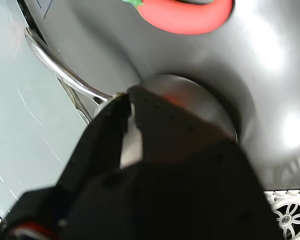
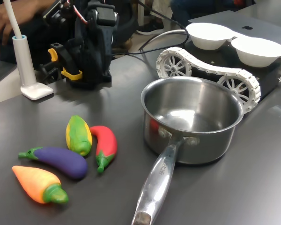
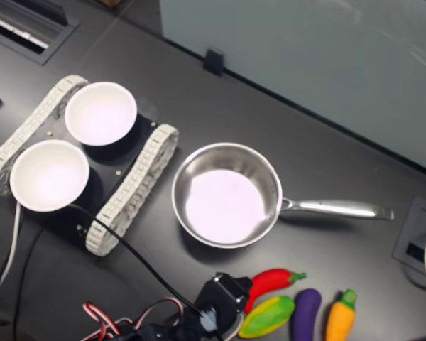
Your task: Pick up the brinjal and place them in the pan
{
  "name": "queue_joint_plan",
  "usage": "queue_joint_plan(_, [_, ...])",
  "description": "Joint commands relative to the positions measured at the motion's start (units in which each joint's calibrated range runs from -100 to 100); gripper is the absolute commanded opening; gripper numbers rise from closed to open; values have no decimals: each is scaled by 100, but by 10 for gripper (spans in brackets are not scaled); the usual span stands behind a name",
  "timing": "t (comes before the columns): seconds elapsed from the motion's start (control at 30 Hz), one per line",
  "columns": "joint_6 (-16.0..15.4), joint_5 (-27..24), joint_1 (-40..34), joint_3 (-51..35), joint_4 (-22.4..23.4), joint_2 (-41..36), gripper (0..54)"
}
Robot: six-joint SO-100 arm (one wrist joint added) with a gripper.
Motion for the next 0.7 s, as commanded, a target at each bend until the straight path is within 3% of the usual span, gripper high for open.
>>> queue_joint_plan(0.0, [-187,269,410,-494,-149,245,18])
queue_joint_plan(0.3, [-481,845,1408,-758,-482,853,44])
queue_joint_plan(0.4, [-775,1128,1855,-1094,-431,1089,87])
queue_joint_plan(0.67, [-1086,1719,2383,-1839,-397,1890,199])
